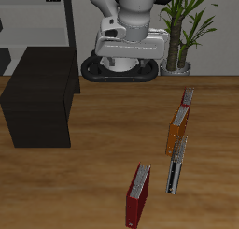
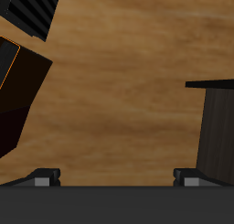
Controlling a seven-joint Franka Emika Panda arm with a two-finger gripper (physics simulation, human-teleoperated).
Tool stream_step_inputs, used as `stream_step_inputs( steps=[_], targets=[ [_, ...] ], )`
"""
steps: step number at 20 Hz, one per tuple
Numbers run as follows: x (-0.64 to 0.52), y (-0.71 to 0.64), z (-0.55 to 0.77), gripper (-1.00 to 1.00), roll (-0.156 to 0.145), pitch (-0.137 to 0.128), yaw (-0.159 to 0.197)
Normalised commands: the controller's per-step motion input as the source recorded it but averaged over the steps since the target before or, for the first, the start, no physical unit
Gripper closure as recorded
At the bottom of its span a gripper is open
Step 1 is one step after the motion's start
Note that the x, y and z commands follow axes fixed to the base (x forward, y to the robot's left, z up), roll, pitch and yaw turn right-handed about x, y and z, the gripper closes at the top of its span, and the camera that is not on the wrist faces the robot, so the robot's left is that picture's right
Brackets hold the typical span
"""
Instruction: Place the orange book upright on top of the shelf
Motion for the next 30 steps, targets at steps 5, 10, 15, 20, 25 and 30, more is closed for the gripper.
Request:
stream_step_inputs(
  steps=[5,10,15,20,25,30],
  targets=[
    [-0.05,0.31,0.06,-1.0,-0.005,-0.048,-0.005],
    [0.01,0.27,0.09,-1.0,0.002,-0.047,-0.014],
    [0.16,0.3,0.02,-1.0,0.001,-0.02,0.007],
    [0.29,0.2,0.02,-1.0,-0.037,0.002,-0.01],
    [0.2,0.15,0.0,-1.0,-0.019,-0.006,-0.014],
    [0.16,0.23,-0.08,-1.0,0.0,-0.012,-0.029]
  ],
)
